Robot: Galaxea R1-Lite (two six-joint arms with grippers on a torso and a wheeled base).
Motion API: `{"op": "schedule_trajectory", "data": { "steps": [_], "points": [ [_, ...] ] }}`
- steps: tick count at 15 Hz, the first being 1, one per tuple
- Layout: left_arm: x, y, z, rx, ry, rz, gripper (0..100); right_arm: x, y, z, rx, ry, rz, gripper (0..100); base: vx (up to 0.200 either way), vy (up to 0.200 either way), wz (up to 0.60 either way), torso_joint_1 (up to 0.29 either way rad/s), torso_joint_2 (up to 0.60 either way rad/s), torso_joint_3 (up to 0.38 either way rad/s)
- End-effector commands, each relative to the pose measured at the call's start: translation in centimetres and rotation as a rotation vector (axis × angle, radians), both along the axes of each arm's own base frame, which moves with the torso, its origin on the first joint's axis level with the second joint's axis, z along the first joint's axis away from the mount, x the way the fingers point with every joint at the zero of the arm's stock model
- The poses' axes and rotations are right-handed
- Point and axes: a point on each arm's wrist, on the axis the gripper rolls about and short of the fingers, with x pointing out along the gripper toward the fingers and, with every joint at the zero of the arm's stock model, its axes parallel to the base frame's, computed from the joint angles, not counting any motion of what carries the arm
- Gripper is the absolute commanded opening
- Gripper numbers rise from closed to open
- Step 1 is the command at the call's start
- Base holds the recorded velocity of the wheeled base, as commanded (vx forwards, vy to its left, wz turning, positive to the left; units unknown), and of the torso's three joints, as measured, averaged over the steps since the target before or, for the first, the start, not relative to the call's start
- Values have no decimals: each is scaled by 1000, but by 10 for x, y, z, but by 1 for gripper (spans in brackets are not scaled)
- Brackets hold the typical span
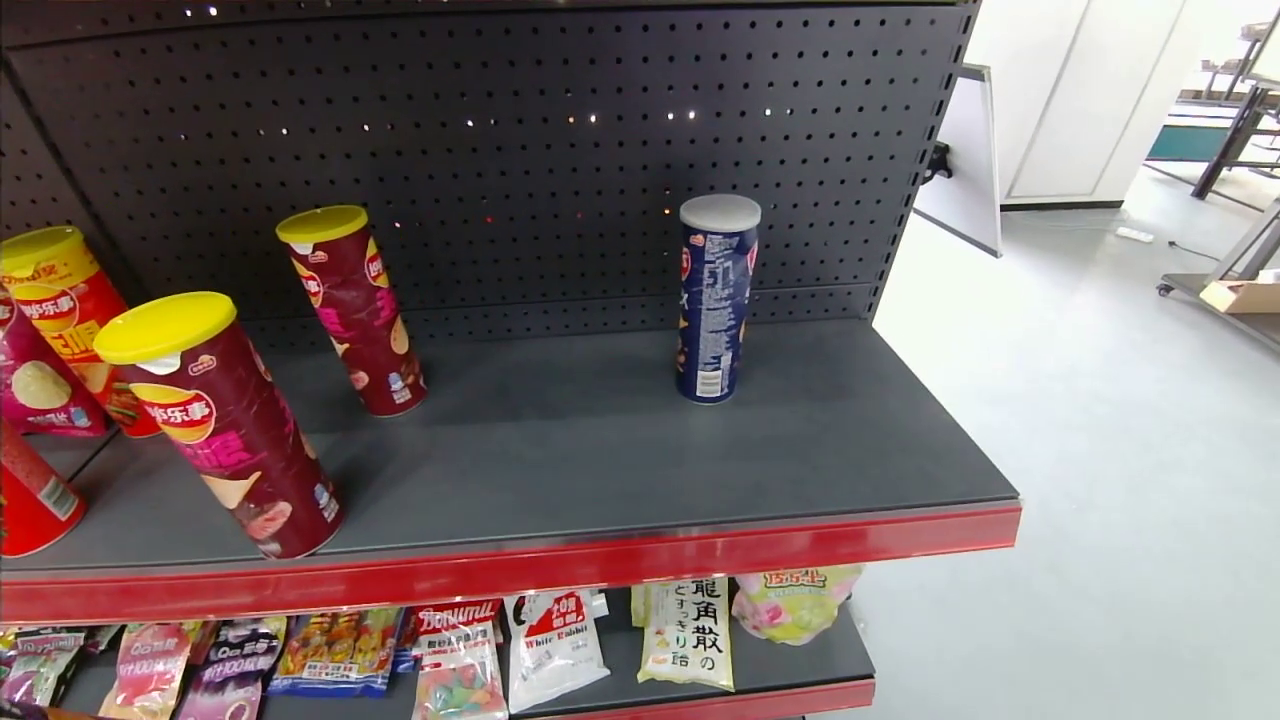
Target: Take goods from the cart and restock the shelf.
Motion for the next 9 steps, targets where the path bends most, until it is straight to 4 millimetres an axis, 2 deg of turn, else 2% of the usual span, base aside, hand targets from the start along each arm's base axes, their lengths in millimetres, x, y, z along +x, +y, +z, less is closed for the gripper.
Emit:
{"op": "schedule_trajectory", "data": {
  "steps": [1, 2, 3, 4, 5, 7, 8, 9],
  "points": [
    [7, -2, 14, -46, 35, -1, 0, 8, 2, 64, 30, 7, 71, 100, 0, 0, 0, 0, 0, 0],
    [10, -3, 16, -44, 54, -5, 0, 25, 2, 112, 100, 13, 77, 100, 0, 0, 0, 0, 0, 0],
    [13, -4, 14, -34, 68, -8, 0, 52, 2, 157, 138, 17, 107, 100, 0, 0, 0, 0, 0, 0],
    [17, -5, 14, -27, 92, -7, 0, 73, 5, 169, 106, 59, 158, 100, 0, 0, 0, 0, 0, 0],
    [19, -6, 14, -24, 102, -6, 0, 95, 9, 174, 54, 99, 237, 100, 0, 0, 0, 0, 0, 0],
    [24, -7, 13, -16, 130, -6, 0, 161, 22, 177, 30, 134, 370, 100, 0, 0, 0, 0, 0, 0],
    [25, -8, 14, -14, 136, -12, 0, 185, 28, 173, 31, 130, 445, 100, 0, 0, 0, 0, 0, 0],
    [26, -9, 14, -16, 147, -36, 0, 219, 34, 161, 35, 139, 548, 100, 0, 0, 0, 0, 0, 0]
  ]
}}
